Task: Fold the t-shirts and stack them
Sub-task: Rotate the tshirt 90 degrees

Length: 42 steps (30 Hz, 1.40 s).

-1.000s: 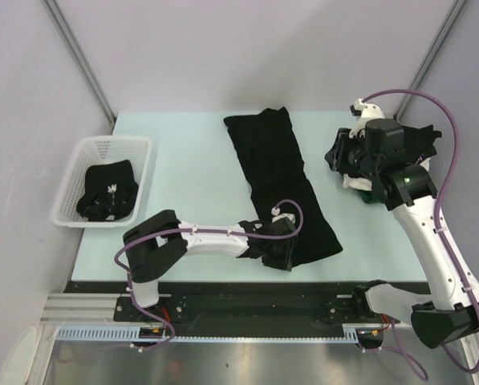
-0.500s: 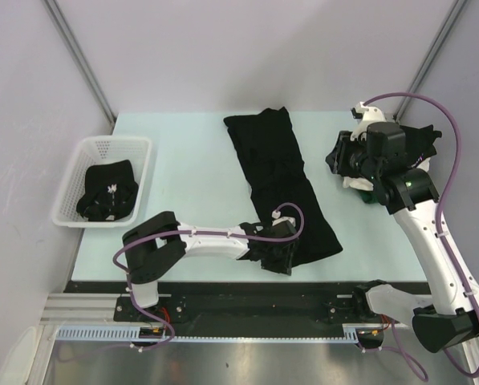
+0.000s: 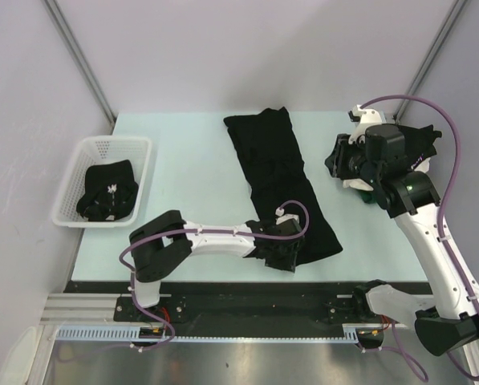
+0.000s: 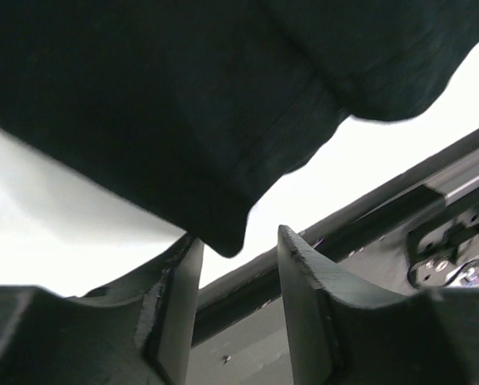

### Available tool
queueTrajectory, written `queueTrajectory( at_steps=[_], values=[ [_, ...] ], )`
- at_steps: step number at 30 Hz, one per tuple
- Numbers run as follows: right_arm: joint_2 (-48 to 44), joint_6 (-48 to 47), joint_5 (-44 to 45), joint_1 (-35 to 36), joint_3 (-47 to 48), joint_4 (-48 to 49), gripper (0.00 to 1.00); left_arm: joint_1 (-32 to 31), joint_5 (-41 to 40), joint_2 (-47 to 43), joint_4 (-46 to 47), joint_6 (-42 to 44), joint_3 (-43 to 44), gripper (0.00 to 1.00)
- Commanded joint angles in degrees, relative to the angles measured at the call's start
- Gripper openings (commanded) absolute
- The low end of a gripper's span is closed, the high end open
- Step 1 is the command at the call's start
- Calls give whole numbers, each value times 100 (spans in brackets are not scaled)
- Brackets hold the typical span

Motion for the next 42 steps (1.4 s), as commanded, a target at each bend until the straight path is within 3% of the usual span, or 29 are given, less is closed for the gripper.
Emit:
queueTrajectory(
  at_steps=[1,11,14,15,23,31,42],
  values=[
    [-188,-178,284,93,-6,-94,33,-16,-170,426,-30,-25,199,46],
    [-179,-214,355,154,-67,-138,33,-7,-337,480,-328,-34,252,44],
    [-170,-205,346,146,-111,-86,33,-7,-442,410,-521,-77,208,36],
    [-170,-196,320,145,-102,-68,33,2,-495,383,-566,-86,191,28],
    [-153,-205,320,145,-111,-50,34,72,-566,488,-716,-148,164,1],
    [-170,-222,337,163,-190,-24,34,63,-645,348,-891,-209,25,0],
    [-179,-266,408,137,-348,38,34,-42,-785,-969,-1462,-587,-1214,0]
  ],
)
